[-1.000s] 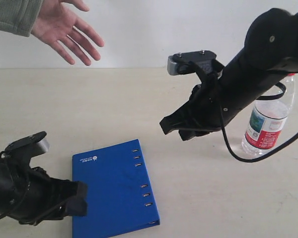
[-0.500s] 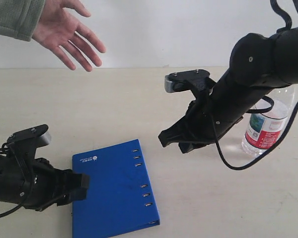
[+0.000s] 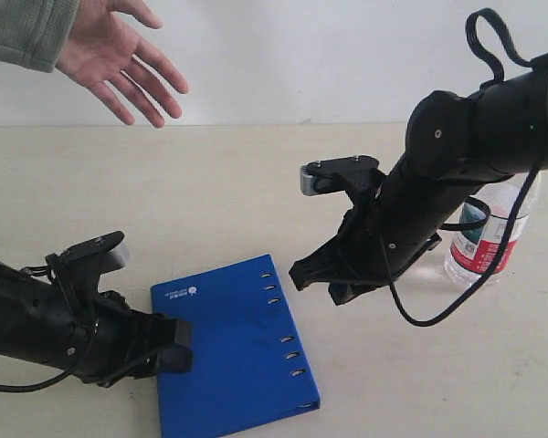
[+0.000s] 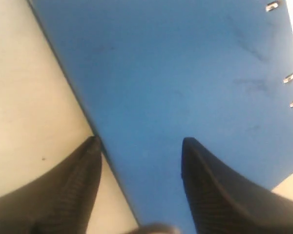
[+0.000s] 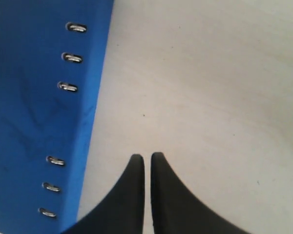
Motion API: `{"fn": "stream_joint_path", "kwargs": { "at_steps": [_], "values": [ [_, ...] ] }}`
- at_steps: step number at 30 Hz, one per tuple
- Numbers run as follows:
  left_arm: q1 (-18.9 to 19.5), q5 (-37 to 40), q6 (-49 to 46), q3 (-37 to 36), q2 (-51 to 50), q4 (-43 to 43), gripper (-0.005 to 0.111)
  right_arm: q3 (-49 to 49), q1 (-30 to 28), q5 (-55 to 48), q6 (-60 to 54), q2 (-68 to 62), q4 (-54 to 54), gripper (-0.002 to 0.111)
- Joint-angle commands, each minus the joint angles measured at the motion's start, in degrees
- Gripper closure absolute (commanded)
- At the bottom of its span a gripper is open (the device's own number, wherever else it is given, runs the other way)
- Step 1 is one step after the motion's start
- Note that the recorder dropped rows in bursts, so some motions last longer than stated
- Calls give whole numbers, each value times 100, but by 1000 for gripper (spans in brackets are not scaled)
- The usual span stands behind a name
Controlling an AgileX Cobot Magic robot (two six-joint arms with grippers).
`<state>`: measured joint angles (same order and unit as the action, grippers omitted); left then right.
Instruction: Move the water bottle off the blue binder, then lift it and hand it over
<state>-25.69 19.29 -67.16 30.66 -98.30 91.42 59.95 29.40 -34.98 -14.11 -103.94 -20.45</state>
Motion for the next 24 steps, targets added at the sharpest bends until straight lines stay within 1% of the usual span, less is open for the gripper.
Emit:
{"fn": "stream_joint_path", "kwargs": {
  "at_steps": [1,4,8,10,12,13,14,19,24],
  "values": [
    [10,85,-66,24,127,71,59,5,-30,-2,9,-37,-77,109],
    [10,67,-66,70,214,71,59,5,-30,-25,9,-153,-178,109],
    [10,318,-81,139,340,101,59,5,-30,-60,-126,-294,-376,109],
    [10,380,-182,139,350,246,59,5,-30,-75,-283,-294,-592,109],
    [10,747,-348,139,350,472,59,5,-30,-82,-380,-294,-722,109],
    [10,934,-753,139,350,853,59,5,-30,-127,-481,-294,-825,109],
    [10,970,-939,139,350,853,59,5,-30,-181,-571,-294,-932,109],
    [10,973,-961,139,311,853,59,5,-30,-211,-636,-294,-1041,109],
    [10,1081,-795,139,-91,853,59,5,-30,-211,-659,-294,-1055,109]
  ]
}}
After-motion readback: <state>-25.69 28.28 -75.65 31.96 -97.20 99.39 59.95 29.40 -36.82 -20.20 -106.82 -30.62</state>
